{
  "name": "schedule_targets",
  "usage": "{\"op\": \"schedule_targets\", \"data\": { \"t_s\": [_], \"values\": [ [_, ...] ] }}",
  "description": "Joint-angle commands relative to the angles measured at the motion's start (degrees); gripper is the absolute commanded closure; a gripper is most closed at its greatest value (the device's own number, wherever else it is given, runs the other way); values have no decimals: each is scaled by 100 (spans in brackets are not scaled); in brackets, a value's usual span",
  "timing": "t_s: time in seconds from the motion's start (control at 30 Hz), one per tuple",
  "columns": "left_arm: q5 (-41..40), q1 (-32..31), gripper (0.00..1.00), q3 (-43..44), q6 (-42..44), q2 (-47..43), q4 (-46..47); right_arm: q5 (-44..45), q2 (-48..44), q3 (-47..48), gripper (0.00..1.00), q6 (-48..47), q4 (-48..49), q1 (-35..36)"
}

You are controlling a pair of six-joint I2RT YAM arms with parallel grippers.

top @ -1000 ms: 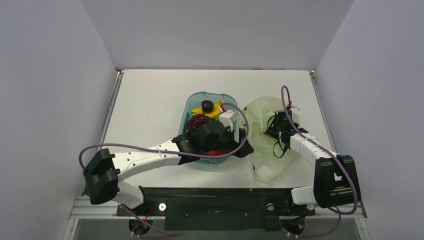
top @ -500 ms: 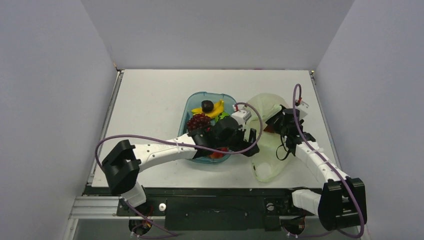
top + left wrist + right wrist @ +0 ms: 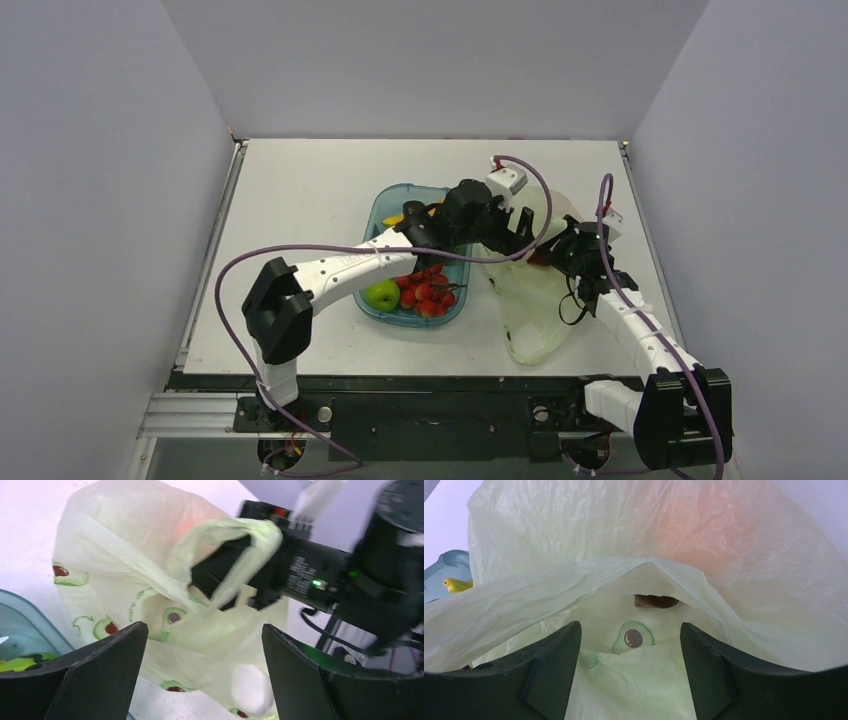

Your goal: Take the fake fruits out of the plastic bag

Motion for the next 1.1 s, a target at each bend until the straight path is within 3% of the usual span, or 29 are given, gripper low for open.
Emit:
{"op": "schedule_targets", "data": {
  "t_s": [0.0,0.5,0.73,1.07],
  "values": [
    [477,406,19,466,-66,382,433,-344,-160,-108,32,157,127,-123],
    [2329,507,41,1470,-827,1655,1473,-564,-197,-134,33,274,191,-163],
    [2336,502,21,900,-957,1333,1842,-561,-348,-175,34,264,128,-230],
    [2087,467,15,-14,-586,522,1871,-612,-391,-239,34,287,112,-264]
  ]
}}
